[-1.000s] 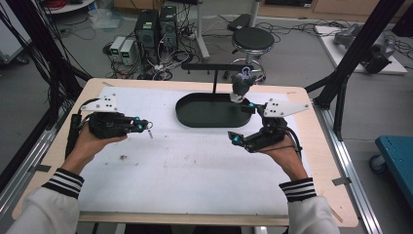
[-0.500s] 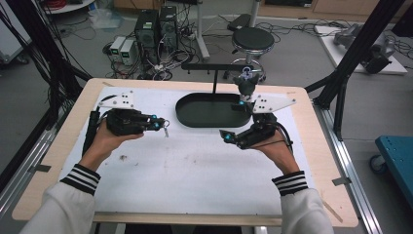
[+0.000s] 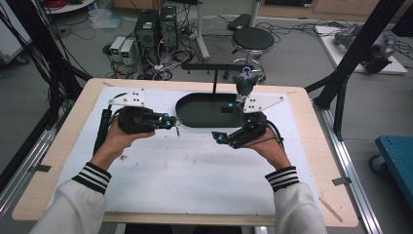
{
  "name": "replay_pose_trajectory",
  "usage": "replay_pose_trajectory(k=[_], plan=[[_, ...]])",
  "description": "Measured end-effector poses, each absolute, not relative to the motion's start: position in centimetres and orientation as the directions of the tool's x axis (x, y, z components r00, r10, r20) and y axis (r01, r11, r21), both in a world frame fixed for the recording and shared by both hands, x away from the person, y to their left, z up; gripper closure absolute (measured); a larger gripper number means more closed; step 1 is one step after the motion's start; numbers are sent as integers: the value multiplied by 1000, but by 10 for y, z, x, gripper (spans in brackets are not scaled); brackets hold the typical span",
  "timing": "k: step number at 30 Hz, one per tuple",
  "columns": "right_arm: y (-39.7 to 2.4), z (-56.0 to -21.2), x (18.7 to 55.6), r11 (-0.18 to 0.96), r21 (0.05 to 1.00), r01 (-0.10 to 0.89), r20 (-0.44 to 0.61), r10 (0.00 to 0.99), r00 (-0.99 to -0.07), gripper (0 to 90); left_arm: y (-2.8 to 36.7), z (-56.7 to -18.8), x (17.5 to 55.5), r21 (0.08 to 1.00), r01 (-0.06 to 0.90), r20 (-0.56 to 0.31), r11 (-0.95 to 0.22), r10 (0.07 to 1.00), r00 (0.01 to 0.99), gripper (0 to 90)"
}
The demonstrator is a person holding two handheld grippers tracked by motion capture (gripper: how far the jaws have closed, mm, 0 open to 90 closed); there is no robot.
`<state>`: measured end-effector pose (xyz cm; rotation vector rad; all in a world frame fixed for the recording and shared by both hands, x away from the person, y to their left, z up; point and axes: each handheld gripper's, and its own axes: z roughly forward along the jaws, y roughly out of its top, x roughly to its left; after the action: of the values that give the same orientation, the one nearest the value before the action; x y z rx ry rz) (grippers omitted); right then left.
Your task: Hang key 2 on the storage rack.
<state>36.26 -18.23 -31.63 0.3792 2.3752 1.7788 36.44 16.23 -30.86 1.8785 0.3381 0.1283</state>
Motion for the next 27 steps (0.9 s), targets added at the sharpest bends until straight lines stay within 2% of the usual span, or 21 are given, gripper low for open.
replay_pose_trajectory(k=[5,7,11,16,27], plan=[[-175,-319,366,269,957,112,38,266,-963,71,153,-309,365,940,164,-78,-298,279,957,880],[-174,-319,367,274,956,105,34,251,-967,144,150,-310,365,940,165,-82,-298,272,959,880],[-172,-320,369,265,958,108,42,244,-969,181,146,-310,365,942,162,-85,-293,260,962,881],[-171,-319,369,251,963,95,38,224,-974,282,142,-309,364,946,158,-88,-282,245,965,881],[-163,-319,369,247,966,76,32,177,-984,396,132,-307,362,949,144,-82,-281,221,972,881]])
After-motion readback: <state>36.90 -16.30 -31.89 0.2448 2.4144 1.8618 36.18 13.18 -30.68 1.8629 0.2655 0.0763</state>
